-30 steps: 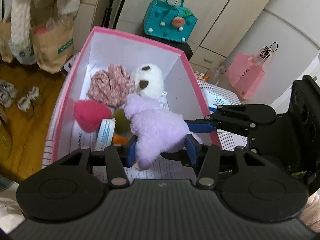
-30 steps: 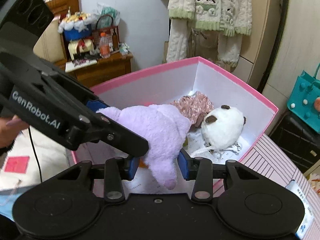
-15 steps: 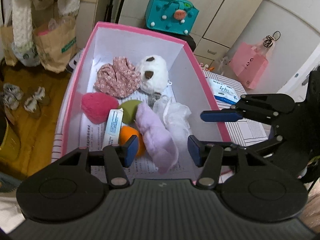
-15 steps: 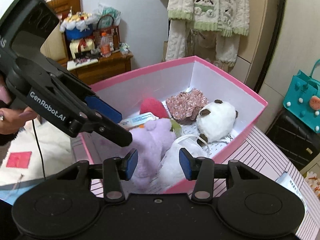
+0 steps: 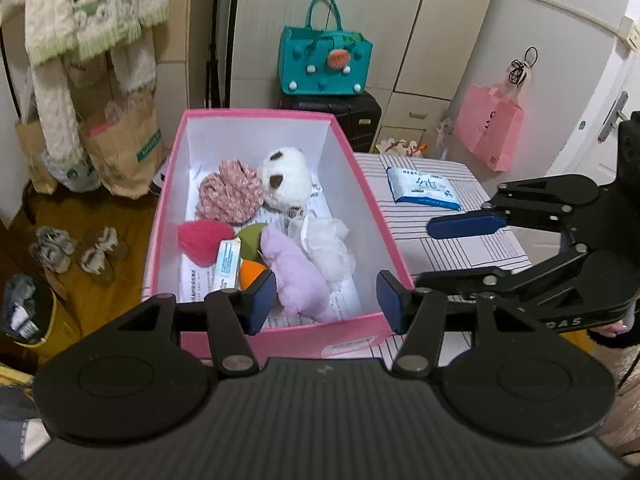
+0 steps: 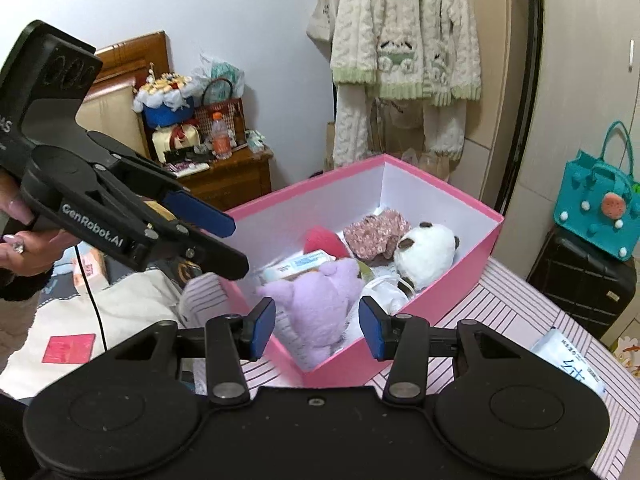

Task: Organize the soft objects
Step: 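Move the left tool back toward the blue-and-white wipes packet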

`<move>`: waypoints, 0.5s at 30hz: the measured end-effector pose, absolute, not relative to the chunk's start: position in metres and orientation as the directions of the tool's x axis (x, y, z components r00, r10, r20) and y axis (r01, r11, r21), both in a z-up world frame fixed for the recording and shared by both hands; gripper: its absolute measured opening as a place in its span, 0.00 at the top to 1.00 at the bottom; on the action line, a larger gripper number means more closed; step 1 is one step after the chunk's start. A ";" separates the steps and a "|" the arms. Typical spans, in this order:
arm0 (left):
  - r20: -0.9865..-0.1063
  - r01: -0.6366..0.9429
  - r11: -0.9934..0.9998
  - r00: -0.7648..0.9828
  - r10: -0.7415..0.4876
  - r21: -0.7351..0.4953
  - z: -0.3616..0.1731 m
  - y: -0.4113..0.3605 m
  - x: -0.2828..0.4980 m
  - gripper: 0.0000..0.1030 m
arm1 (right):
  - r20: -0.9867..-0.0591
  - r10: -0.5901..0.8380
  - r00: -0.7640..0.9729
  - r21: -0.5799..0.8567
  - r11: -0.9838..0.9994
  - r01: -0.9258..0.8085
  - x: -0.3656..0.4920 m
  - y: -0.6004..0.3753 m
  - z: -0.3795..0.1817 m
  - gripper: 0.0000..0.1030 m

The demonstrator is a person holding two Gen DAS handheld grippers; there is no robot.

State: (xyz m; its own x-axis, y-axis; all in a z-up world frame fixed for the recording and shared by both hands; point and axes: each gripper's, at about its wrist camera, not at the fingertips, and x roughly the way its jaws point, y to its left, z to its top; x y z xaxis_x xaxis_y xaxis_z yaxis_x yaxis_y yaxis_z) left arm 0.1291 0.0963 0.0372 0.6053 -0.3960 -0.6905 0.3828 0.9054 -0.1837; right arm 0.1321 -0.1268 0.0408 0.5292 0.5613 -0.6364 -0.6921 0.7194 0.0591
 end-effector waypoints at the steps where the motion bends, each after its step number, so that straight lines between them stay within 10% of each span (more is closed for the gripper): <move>1: -0.686 0.385 0.906 0.613 -0.392 -0.174 0.041 0.096 0.124 0.46 | -0.632 0.562 0.534 0.055 0.720 -0.692 0.127 -0.129 0.045 0.49; 15: -0.649 0.448 0.891 0.657 -0.384 -0.073 0.072 0.071 0.065 0.42 | -0.625 0.502 0.597 -0.019 0.755 -0.655 0.079 -0.156 0.080 0.47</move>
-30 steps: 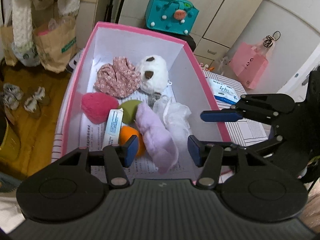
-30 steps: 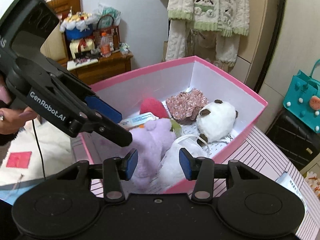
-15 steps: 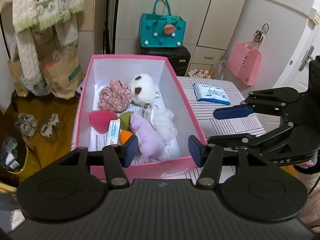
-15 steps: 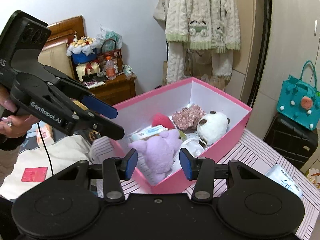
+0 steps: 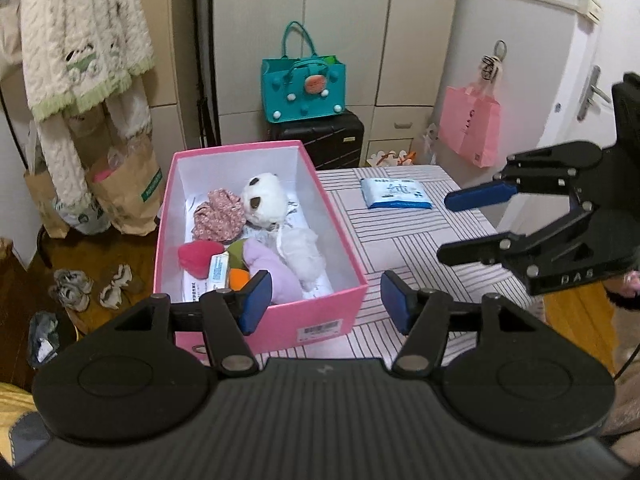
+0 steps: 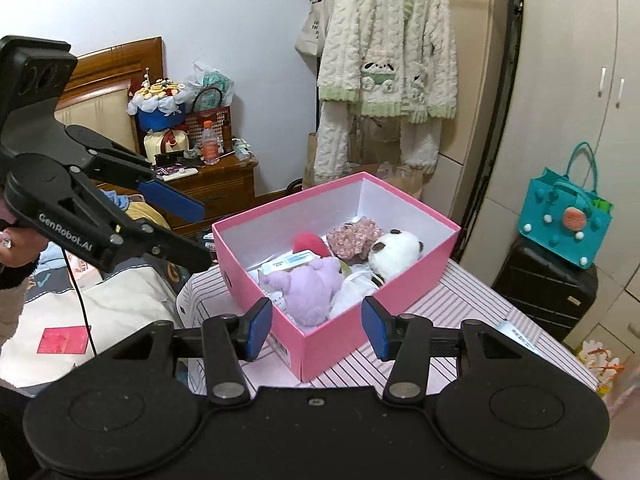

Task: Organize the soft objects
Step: 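Move the left tool back toward the blue-and-white wipes packet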

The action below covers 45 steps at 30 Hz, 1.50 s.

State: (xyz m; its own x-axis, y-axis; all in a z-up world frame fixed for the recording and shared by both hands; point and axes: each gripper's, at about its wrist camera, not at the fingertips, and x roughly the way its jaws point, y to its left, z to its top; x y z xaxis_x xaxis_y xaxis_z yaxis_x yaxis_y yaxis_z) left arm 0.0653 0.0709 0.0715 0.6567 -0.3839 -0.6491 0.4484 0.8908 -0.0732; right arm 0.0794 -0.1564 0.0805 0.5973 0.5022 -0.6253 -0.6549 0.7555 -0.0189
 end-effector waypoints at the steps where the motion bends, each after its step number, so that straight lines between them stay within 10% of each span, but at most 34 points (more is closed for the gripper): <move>1: -0.648 0.455 0.888 0.657 -0.385 -0.065 0.073 0.068 0.062 0.42 | -0.624 0.501 0.599 -0.020 0.757 -0.653 0.076 -0.160 0.082 0.47; 45: -0.666 0.586 0.807 0.573 -0.477 -0.073 -0.011 -0.126 0.150 0.27 | -0.462 0.417 0.783 0.117 0.904 -0.412 0.119 -0.363 -0.044 0.19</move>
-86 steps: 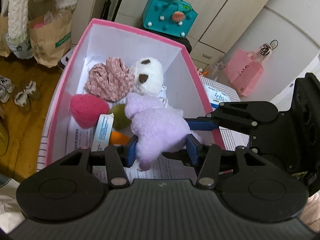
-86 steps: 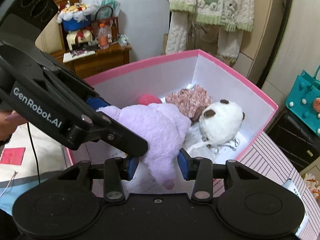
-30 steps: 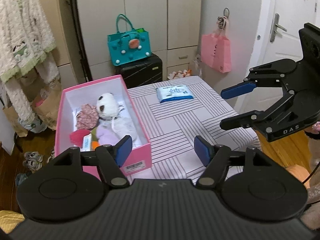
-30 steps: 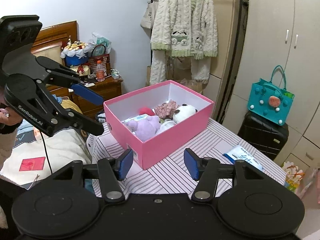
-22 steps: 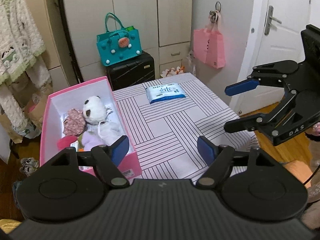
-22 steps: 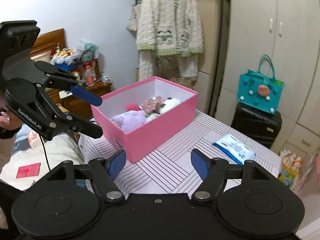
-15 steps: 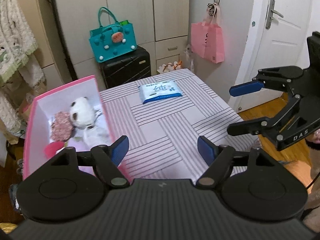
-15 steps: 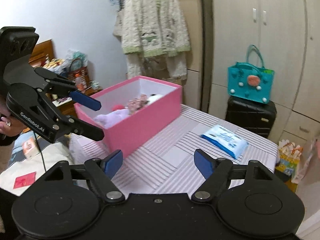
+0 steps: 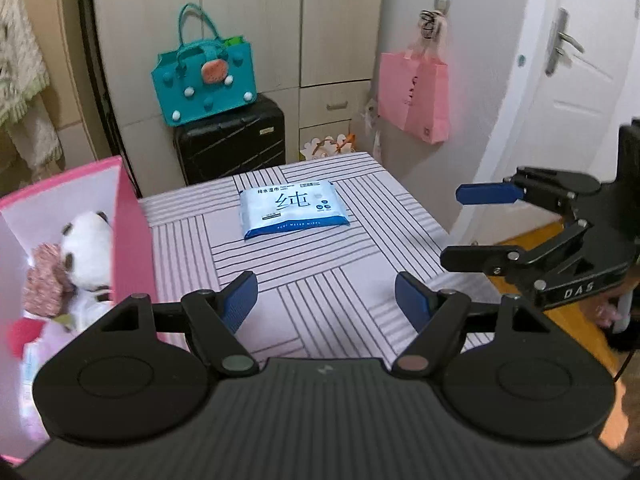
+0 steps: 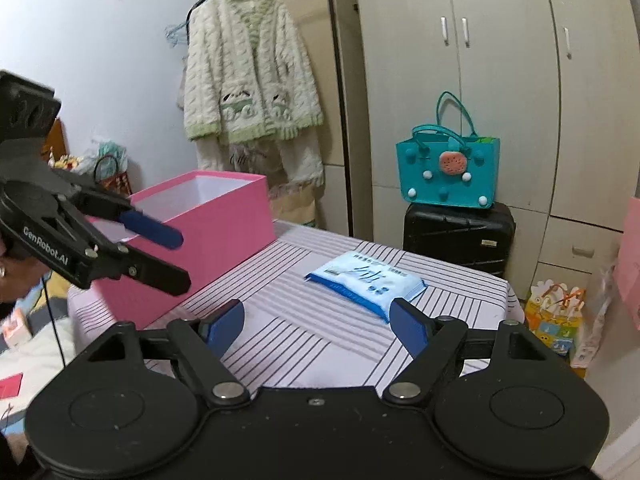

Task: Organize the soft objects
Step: 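Move the left tool back toward the blue-and-white wipes packet, then close the left tool on the edge of the wipes packet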

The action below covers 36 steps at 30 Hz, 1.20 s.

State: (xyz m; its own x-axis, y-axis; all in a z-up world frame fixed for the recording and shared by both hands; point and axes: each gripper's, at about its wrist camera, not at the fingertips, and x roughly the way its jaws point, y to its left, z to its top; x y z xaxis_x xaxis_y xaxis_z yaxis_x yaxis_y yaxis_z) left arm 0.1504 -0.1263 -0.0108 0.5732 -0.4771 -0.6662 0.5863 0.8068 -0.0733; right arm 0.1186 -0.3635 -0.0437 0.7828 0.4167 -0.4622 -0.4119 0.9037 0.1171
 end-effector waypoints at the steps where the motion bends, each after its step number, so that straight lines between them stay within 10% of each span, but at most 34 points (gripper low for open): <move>1: -0.667 0.575 0.814 0.574 -0.475 -0.085 -0.016 -0.129 0.156 0.27 | -0.467 0.415 0.781 0.134 0.906 -0.402 0.125 -0.367 -0.049 0.19; 21: -0.670 0.378 0.913 0.640 -0.376 -0.151 -0.063 -0.174 0.251 0.36 | -0.550 0.432 0.715 0.365 0.894 -0.259 0.227 -0.404 -0.095 0.19; 27: -0.686 0.269 0.944 0.652 -0.323 -0.190 -0.078 -0.173 0.275 0.48 | -0.581 0.388 0.715 0.352 0.912 -0.209 0.254 -0.407 -0.106 0.39; 36: -0.664 0.185 0.974 0.713 -0.225 -0.131 -0.096 -0.181 0.294 0.50 | -0.596 0.393 0.701 0.362 0.910 -0.203 0.267 -0.398 -0.114 0.40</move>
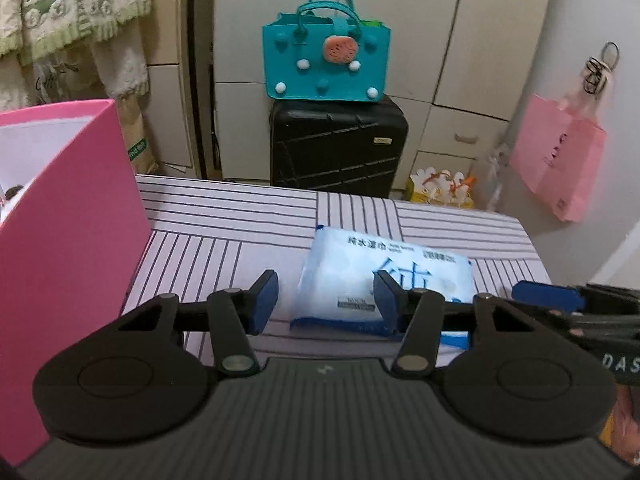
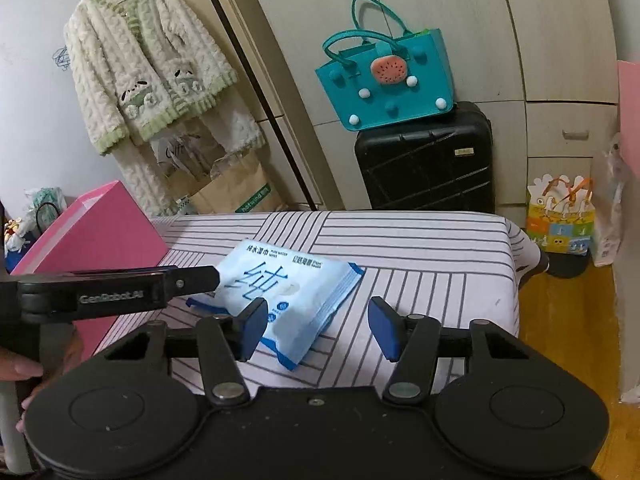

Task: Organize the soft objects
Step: 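Close the left tool on the edge of the wipes packet, then lift and carry the wipes packet with the left tool over the box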

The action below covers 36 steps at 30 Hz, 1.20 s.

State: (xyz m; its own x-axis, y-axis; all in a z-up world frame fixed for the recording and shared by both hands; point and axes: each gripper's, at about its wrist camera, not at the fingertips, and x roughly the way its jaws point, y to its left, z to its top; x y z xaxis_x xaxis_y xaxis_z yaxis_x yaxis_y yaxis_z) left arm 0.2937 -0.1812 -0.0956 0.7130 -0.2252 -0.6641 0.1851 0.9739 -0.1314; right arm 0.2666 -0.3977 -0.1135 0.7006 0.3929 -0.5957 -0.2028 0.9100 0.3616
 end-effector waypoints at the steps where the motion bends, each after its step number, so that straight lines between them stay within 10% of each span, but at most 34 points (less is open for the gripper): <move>1: -0.667 0.178 0.975 0.711 -0.222 -0.135 -0.098 -0.181 0.296 0.51 | -0.588 0.398 0.704 0.367 0.907 -0.206 0.268 -0.398 -0.113 0.41; 3: -0.666 0.181 0.977 0.716 -0.211 -0.114 -0.102 -0.182 0.298 0.63 | -0.574 0.386 0.722 0.362 0.911 -0.200 0.270 -0.402 -0.111 0.45; 13: -0.681 0.144 0.974 0.698 -0.224 -0.173 -0.108 -0.170 0.309 0.59 | -0.609 0.453 0.651 0.459 0.871 -0.177 0.284 -0.402 -0.124 0.53; 19: -0.708 0.214 0.911 0.575 -0.409 -0.352 -0.108 -0.158 0.297 0.58 | -0.608 0.498 0.618 0.523 0.837 -0.160 0.281 -0.404 -0.131 0.74; 36: -0.710 0.353 0.870 0.509 -0.487 -0.344 -0.109 -0.166 0.257 0.63 | -0.626 0.419 0.658 0.391 0.898 -0.200 0.254 -0.414 -0.119 0.75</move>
State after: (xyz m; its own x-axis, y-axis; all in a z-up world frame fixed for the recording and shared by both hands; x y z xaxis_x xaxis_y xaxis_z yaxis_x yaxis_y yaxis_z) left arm 0.2566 -0.1660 -0.1093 0.5093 -0.4867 -0.7097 0.3531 0.8703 -0.3435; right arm 0.2537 -0.4140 -0.1193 0.6581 0.4190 -0.6256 -0.2001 0.8983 0.3912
